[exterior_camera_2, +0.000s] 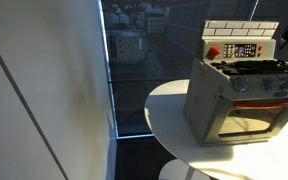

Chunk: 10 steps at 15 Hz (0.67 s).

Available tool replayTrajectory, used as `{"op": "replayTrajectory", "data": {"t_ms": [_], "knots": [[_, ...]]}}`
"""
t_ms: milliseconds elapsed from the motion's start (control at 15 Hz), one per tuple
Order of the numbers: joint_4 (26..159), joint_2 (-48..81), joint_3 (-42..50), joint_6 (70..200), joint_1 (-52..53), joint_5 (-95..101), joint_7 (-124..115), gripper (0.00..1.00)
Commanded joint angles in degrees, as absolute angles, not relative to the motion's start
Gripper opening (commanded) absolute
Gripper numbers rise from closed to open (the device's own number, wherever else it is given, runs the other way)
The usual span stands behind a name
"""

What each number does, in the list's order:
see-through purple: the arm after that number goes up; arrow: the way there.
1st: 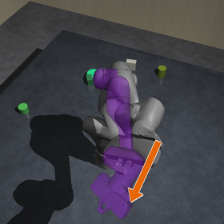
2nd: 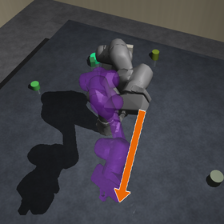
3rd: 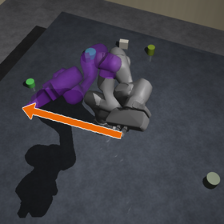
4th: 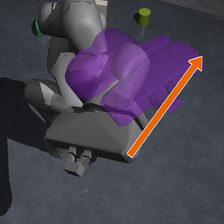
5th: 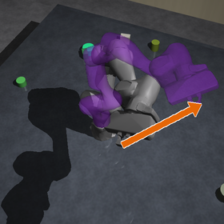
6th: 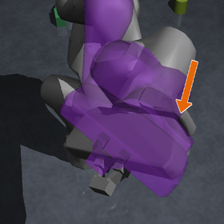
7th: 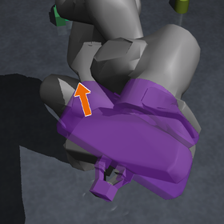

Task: Press the orange top button on the microwave oven controlling panel of the stove

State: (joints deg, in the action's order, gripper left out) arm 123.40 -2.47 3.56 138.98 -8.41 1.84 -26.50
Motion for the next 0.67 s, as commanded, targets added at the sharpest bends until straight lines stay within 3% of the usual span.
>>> {"op": "replayTrajectory", "data": {"t_ms": [0, 600], "knots": [[119.8, 0.2, 4.1, 138.8, -7.5, 1.8, -29.0, 1.0], [115.9, 4.0, 4.7, 138.9, -6.2, 2.4, -33.0, 1.0]]}}
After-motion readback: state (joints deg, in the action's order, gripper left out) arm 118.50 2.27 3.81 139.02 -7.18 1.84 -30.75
